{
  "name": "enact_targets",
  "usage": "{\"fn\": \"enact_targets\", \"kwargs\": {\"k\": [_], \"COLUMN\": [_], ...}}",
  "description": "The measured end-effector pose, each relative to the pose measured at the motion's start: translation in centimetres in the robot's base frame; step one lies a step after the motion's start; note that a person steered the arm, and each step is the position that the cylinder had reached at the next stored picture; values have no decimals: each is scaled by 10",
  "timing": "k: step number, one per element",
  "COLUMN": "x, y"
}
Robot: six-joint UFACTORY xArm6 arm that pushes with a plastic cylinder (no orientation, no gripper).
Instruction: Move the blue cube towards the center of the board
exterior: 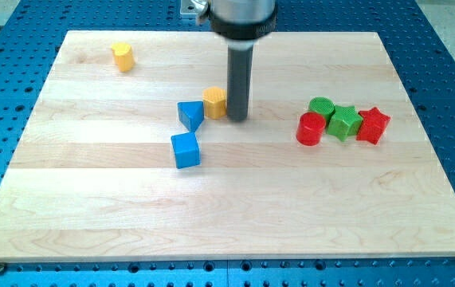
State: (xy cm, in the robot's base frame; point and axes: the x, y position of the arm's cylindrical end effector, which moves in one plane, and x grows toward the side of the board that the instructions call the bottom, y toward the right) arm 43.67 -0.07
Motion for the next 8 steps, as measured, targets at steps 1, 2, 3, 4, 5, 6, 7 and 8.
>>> {"fn": "enact_targets", "kwargs": {"k": [1,2,3,4,5,6,7,8], "x": [87,121,180,167,100,141,144,87], "y": [-80,-97,-66,-125,-109,-133,-176,-156]}}
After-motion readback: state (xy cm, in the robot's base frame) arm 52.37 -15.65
